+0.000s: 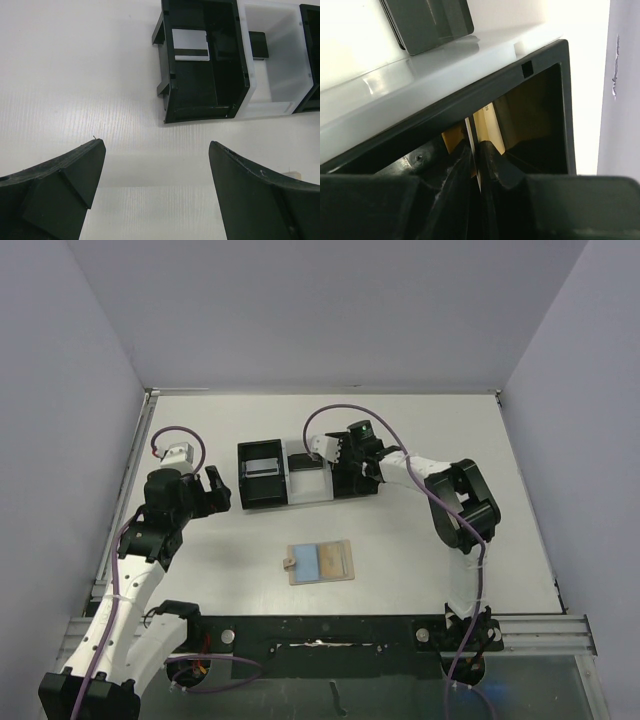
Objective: Take the credit cards out of the card holder
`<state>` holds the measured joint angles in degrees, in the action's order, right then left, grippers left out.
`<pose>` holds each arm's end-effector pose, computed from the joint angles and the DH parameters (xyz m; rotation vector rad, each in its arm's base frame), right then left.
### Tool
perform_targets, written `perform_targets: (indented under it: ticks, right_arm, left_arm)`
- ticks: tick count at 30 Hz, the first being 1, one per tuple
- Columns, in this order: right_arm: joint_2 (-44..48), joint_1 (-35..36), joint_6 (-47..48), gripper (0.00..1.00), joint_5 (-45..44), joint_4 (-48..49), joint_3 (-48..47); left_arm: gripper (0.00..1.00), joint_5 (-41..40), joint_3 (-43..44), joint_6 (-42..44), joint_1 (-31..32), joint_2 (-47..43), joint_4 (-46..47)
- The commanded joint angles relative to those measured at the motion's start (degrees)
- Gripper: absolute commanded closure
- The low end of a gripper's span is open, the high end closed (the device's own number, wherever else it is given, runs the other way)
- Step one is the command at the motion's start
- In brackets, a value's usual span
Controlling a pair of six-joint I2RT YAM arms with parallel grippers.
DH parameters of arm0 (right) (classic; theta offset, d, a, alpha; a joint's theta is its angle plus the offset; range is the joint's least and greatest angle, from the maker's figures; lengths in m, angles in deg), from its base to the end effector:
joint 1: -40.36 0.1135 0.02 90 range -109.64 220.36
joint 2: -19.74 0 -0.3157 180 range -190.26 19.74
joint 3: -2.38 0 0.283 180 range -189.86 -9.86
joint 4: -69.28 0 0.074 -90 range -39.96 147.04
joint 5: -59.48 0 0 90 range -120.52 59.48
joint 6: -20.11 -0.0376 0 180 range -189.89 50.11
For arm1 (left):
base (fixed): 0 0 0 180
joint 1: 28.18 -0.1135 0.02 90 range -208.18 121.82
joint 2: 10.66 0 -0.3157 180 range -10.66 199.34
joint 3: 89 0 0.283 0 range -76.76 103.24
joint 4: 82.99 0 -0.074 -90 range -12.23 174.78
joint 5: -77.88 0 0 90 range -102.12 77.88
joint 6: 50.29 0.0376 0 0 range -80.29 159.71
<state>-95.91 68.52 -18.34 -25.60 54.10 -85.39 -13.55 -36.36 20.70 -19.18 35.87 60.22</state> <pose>0.4289 0.2333 0.1897 -1.5206 1.7539 -0.1066 0.1781 -0.0273 0.3158 -0.1997 2.1080 -0.2662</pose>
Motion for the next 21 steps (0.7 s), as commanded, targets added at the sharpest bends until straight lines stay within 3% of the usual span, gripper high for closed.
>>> perform_targets:
  ticks: [1, 9, 21]
  right_arm:
    - [0.34, -0.08, 0.57, 0.85, 0.54, -0.29, -2.32]
    - [0.28, -0.49, 0.83, 0.72, 0.97, -2.74, -2.84]
    - [-2.06, -0.63, -1.27, 0.67, 1.13, -6.04, -7.51]
  left_arm:
    - [0.16, 0.87, 0.31, 0.99, -0.29, -0.07, 3.37]
    - [0.16, 1.58, 0.28, 1.14, -0.29, 0.18, 3.61]
    - [0.16, 2.06, 0.31, 1.34, -0.29, 0.88, 3.53]
